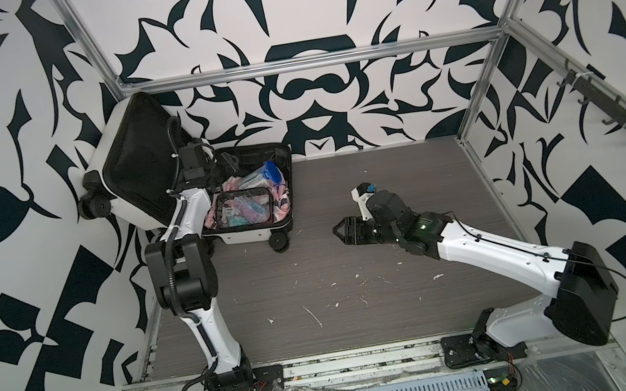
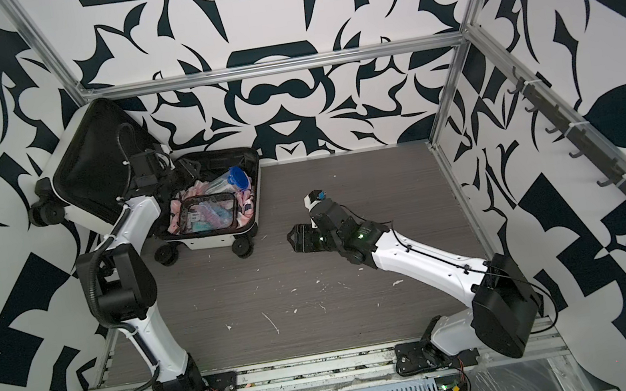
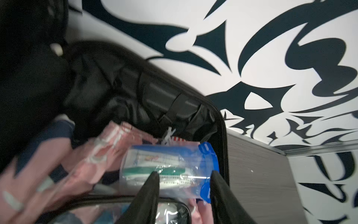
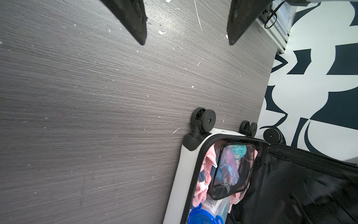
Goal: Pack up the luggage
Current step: 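Lower the container beside the pouch in the suitcase and open the left gripper, then move the left gripper to the suitcase lid while the right gripper reaches the suitcase rim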
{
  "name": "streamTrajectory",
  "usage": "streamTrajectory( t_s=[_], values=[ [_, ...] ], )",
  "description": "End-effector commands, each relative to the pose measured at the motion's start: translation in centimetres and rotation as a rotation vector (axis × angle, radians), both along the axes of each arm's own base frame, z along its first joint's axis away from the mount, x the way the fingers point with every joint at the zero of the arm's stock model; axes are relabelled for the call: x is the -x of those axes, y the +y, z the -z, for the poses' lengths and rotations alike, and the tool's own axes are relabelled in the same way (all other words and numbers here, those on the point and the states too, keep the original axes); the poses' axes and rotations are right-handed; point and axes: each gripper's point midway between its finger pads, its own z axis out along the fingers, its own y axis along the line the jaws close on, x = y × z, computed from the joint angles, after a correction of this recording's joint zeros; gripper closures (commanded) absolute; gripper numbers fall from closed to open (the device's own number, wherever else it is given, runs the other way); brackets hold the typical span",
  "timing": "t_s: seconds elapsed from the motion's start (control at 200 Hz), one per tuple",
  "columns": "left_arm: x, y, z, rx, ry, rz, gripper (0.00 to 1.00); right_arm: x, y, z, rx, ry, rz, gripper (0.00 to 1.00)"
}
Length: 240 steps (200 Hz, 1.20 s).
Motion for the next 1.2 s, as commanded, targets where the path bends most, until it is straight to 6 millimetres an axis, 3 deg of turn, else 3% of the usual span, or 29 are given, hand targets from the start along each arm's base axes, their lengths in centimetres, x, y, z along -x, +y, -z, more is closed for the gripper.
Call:
streamTrajectory(
  t_s=[0.0,0.155,0.295,0.435,0.625,0.875,1.025,1.195],
  values=[
    [0.8,-5.4,-1.6,0.265,0.03,0.16,0.54,-0.3,-0.1,-1.1,-0.027,-0.038,0.02,0.33],
    [1.5,-7.5,-2.1,0.316,0.035,0.245,0.49,-0.5,0.2,-0.6,-0.025,-0.031,0.017,0.33],
    [2.1,-9.6,-1.1,0.327,0.066,0.321,0.49,-0.8,0.8,-0.1,-0.021,-0.015,0.006,0.33],
    [1.4,-10.8,0.5,0.343,0.094,0.337,0.49,-1.1,1.3,0.0,-0.025,-0.01,-0.002,0.33],
    [-0.2,-10.9,3.9,0.347,0.154,0.303,0.49,-1.2,1.5,0.3,-0.023,-0.005,0.001,0.33],
    [-1.3,-9.2,7.9,0.267,0.24,0.195,0.49,-1.6,1.8,0.3,-0.016,-0.006,-0.001,0.33],
    [-1.8,-9.3,6.8,0.267,0.227,0.209,0.48,-1.9,2.1,-0.4,-0.019,-0.018,-0.009,0.33],
    [-0.5,-10.4,1.4,0.23,0.12,0.271,0.4,-2.4,2.4,-1.6,-0.022,-0.049,-0.013,0.31]
  ],
)
